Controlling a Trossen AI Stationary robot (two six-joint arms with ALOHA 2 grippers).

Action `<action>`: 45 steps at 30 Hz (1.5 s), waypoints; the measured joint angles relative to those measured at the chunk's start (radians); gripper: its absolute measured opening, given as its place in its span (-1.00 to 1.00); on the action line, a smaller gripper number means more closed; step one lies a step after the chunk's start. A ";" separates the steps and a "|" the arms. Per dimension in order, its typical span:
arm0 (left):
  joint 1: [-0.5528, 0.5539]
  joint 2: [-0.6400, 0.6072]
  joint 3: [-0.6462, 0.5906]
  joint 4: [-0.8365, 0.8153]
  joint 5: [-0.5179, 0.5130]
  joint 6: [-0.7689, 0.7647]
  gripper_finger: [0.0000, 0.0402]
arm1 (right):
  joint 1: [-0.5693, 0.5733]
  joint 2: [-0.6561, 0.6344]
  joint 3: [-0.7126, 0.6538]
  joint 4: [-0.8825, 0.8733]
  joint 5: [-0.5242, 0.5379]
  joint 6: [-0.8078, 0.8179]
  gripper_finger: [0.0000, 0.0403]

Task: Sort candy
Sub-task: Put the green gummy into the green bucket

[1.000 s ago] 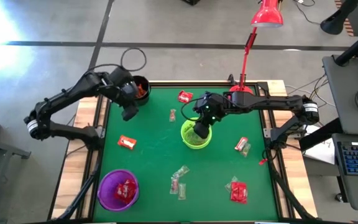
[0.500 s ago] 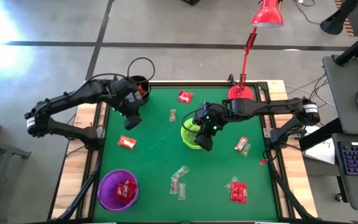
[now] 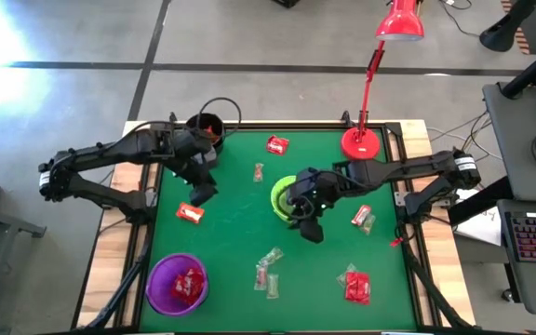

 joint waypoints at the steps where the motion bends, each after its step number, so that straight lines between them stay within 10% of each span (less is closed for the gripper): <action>1: -0.006 0.000 0.000 0.005 0.000 0.008 -0.35 | 0.005 0.000 0.000 0.014 0.000 -0.003 -0.45; 45: -0.012 0.006 0.000 0.031 -0.002 -0.161 -0.35 | 0.091 0.422 -0.006 0.296 -0.096 -0.354 -0.51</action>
